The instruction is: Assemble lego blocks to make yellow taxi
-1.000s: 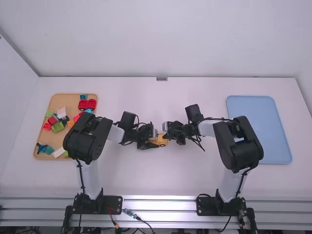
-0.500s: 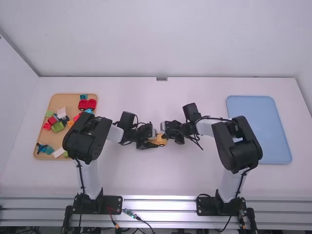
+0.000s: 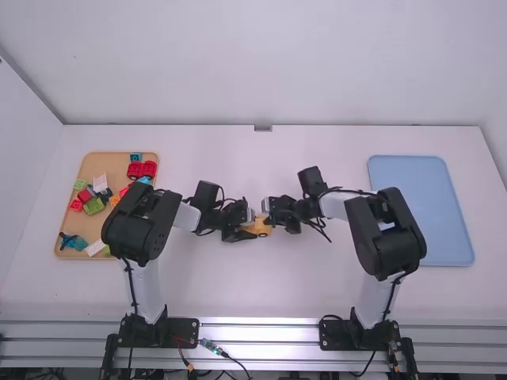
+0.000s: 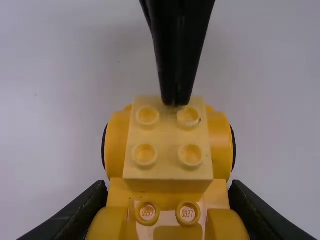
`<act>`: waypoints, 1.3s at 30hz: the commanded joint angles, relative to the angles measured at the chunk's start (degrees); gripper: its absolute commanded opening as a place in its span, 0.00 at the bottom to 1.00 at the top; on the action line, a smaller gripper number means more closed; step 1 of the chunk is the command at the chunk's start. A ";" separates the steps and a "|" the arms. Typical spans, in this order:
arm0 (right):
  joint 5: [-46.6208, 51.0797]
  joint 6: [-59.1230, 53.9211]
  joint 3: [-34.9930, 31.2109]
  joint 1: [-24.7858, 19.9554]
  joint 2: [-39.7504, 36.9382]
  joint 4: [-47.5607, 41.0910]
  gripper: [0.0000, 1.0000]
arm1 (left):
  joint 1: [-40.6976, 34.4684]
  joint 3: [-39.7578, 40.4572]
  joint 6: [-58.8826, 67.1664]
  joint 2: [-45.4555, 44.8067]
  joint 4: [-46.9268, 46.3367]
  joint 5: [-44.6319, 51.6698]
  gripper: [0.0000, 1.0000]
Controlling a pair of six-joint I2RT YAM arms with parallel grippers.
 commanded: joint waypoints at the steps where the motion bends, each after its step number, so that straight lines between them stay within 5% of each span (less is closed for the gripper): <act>1: -0.87 -3.65 0.26 -0.68 1.73 -1.46 0.00 | -0.50 0.79 1.02 0.92 -0.66 -0.94 0.37; 7: -3.54 -10.05 3.96 -2.49 -3.82 -8.96 0.00 | -0.66 0.81 0.97 0.92 -1.11 -1.07 0.37; 18: -1.27 -5.77 4.24 -7.89 -13.18 -9.35 0.00 | -0.63 0.81 1.06 0.92 -1.49 -1.11 0.40; 29: -0.52 0.11 4.15 -10.75 -13.29 -10.54 0.48 | -0.63 0.96 0.95 0.92 -1.49 -5.62 0.44; 30: -0.50 0.15 4.13 -10.82 -13.29 -10.56 0.64 | -0.63 0.96 0.97 0.92 -1.49 -5.53 0.44; 31: -0.48 0.33 4.13 -10.86 -13.27 -10.56 0.99 | -0.63 0.96 1.00 0.92 -1.49 -5.40 0.45; 35: -0.52 1.03 4.13 -10.86 -13.29 -10.56 0.99 | -0.63 0.96 0.97 0.92 -1.49 -5.44 0.47; 39: -0.50 1.03 4.13 -10.86 -13.29 -10.73 0.99 | -0.63 0.96 0.95 0.92 -1.55 -5.46 0.60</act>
